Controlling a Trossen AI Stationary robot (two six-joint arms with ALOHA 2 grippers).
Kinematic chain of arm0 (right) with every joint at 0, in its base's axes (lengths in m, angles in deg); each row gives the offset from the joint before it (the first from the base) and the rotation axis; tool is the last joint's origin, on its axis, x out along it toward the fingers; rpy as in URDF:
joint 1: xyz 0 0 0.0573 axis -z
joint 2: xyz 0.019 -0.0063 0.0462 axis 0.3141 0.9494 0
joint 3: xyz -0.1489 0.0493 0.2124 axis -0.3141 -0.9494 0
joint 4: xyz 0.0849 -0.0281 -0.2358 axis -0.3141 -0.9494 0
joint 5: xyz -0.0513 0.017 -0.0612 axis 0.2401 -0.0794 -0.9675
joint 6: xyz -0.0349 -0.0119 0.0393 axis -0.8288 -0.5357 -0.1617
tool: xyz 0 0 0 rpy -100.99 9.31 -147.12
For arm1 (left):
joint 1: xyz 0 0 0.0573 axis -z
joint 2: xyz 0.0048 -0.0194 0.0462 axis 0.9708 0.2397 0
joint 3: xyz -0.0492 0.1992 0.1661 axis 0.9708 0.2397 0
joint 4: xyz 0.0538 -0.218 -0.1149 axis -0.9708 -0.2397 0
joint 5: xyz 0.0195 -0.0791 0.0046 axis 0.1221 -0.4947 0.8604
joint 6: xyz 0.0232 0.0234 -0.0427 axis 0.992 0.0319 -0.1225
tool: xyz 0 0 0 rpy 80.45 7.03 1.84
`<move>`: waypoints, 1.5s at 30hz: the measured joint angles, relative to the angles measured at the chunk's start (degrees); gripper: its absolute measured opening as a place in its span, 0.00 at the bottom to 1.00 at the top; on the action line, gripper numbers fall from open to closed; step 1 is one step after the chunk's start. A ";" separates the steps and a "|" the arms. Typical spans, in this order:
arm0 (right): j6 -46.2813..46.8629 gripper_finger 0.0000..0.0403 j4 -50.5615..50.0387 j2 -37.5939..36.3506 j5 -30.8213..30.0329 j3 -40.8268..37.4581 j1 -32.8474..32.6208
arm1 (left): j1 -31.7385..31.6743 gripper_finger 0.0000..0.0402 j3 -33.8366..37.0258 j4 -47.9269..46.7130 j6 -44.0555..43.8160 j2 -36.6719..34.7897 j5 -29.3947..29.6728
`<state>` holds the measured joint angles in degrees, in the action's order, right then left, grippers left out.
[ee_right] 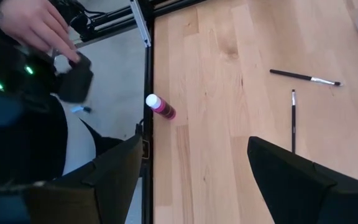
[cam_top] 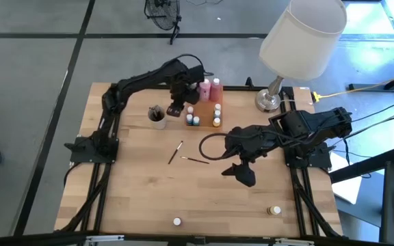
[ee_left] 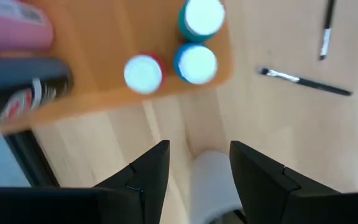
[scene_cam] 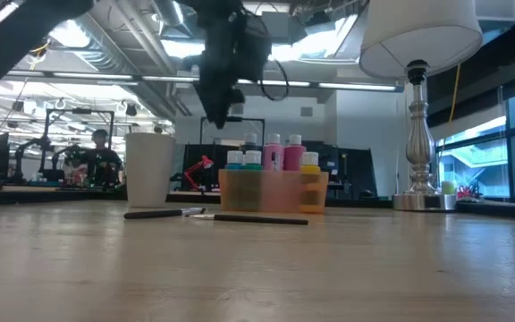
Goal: Pick & Place Paint Supplies
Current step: Put the black paint brush into the white cup
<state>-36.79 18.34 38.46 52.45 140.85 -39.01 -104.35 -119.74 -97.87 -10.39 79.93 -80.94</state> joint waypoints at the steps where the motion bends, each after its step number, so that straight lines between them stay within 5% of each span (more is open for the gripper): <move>1: 0.00 0.73 0.00 0.00 0.13 0.00 -0.13 | 0.01 0.41 0.00 -0.66 -1.24 -0.92 0.00; 13: 0.17 0.73 1.20 0.01 -0.02 -0.02 -4.01 | 2.13 0.41 2.54 -2.39 -19.47 -15.28 -4.38; 28: 0.17 0.73 3.23 0.07 -3.89 -0.02 -11.53 | 18.43 0.41 2.60 -2.39 -43.78 -26.19 -6.45; 38: 3.41 0.73 3.32 0.75 -3.66 -0.07 -15.07 | 36.96 0.41 2.64 -2.37 -62.71 -26.48 -0.79; 45: 11.01 0.73 0.88 0.96 -3.47 -0.07 -18.41 | 50.71 0.41 2.64 -2.37 -75.56 -26.48 11.74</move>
<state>-25.79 19.22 39.42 48.98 140.79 -57.42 -53.64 -117.10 -100.24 -85.95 53.45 -69.19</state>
